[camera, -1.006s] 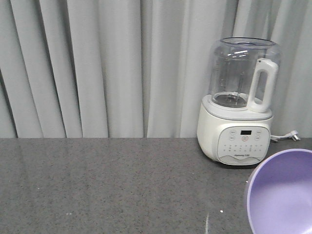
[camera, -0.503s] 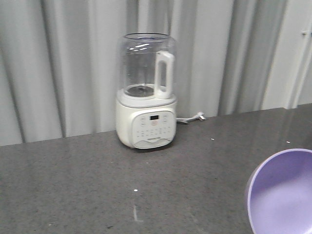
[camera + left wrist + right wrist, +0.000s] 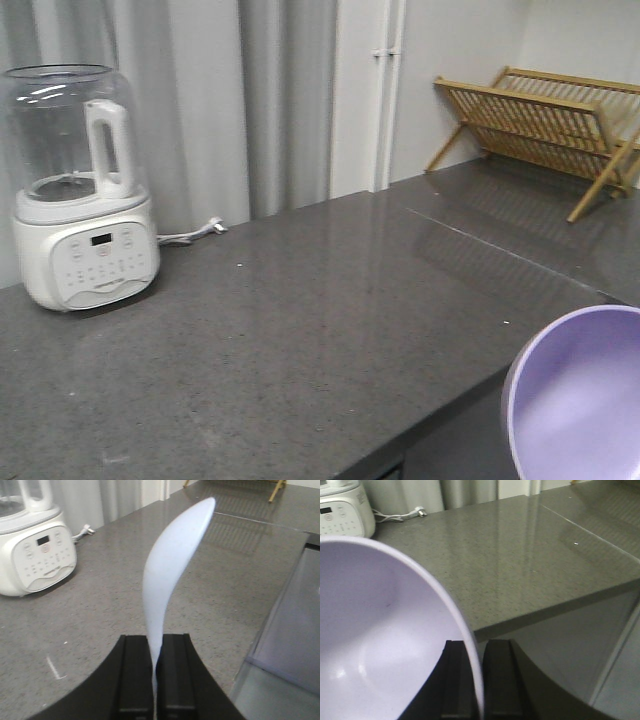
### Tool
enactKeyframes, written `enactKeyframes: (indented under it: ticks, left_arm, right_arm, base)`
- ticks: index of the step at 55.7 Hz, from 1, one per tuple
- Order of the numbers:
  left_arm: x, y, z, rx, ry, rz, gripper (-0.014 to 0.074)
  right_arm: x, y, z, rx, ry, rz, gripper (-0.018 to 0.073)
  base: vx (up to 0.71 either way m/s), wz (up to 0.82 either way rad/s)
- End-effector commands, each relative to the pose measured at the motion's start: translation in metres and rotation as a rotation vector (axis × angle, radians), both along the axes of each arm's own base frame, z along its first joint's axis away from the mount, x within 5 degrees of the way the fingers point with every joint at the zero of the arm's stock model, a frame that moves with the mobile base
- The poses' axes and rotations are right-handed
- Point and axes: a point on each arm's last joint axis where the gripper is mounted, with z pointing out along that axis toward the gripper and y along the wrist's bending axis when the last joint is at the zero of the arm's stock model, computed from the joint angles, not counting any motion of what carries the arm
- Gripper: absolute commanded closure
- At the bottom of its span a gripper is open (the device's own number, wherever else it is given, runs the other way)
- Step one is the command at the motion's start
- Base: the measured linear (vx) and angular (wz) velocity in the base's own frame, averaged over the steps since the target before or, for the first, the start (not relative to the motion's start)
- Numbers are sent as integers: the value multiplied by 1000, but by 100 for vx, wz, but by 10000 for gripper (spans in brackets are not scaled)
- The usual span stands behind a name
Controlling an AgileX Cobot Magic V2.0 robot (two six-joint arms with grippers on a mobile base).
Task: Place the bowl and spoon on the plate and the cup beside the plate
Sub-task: 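Drive the base, holding spoon and bowl, to the counter with the plate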
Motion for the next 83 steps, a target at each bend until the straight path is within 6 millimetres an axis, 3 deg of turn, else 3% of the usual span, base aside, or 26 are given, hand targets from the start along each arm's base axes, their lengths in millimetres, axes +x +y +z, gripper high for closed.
enactKeyframes:
  ticks: [1, 39, 83]
  left_arm:
    - [1, -1, 15, -45, -96, 2, 596]
    - [0, 0, 15, -45, -98, 2, 596]
    - [0, 0, 15, -45, -98, 2, 596]
  right_arm:
    - [0, -1, 14, 30, -83, -34, 568]
    - [0, -1, 14, 30, -83, -34, 568]
    - [0, -1, 14, 30, -82, -33, 568]
  base:
    - [-8, -60]
    - [2, -58]
    - [27, -53]
